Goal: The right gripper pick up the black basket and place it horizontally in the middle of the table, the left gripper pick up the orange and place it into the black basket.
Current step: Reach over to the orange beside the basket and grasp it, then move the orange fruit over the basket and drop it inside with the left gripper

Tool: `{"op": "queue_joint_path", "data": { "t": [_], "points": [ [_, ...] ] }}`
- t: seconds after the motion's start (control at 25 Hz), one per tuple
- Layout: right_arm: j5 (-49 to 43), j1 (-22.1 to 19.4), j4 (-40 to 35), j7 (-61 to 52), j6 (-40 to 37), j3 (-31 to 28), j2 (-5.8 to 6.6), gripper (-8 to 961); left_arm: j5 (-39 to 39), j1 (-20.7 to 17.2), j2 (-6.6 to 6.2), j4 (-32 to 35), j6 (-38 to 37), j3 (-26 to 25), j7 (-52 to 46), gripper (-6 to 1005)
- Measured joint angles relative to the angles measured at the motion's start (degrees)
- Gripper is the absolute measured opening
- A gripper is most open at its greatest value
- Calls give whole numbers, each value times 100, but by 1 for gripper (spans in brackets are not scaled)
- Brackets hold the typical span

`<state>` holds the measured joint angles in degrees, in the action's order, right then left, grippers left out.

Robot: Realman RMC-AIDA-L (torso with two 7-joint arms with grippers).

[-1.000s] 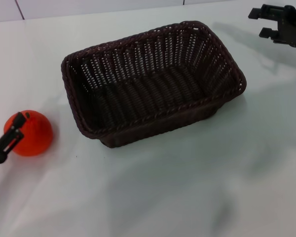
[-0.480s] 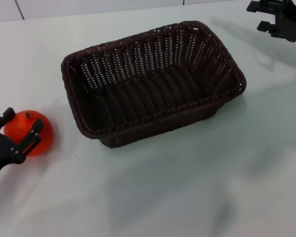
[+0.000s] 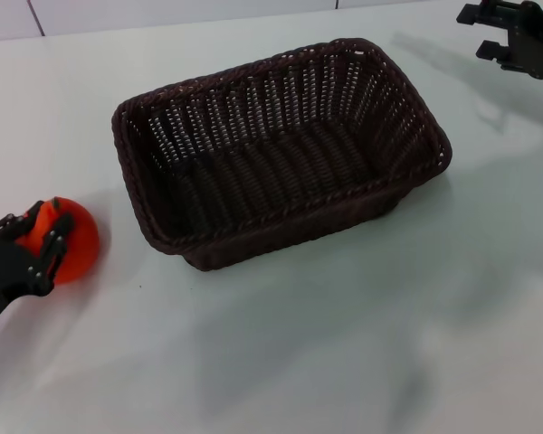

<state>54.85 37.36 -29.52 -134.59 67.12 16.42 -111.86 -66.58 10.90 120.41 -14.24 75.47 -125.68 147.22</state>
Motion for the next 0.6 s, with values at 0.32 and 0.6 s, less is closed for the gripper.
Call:
{"op": "queue_joint_path", "data": {
  "t": [0.32,0.6],
  "points": [
    [70,-2,0,19,-78,3,-10,781,21,7,3,-3,219,-56,-57,255],
    [770,-167,6,337,-125,-2,-104,782,54,-34,24,-200,1446,-647,-565,173]
  ]
}}
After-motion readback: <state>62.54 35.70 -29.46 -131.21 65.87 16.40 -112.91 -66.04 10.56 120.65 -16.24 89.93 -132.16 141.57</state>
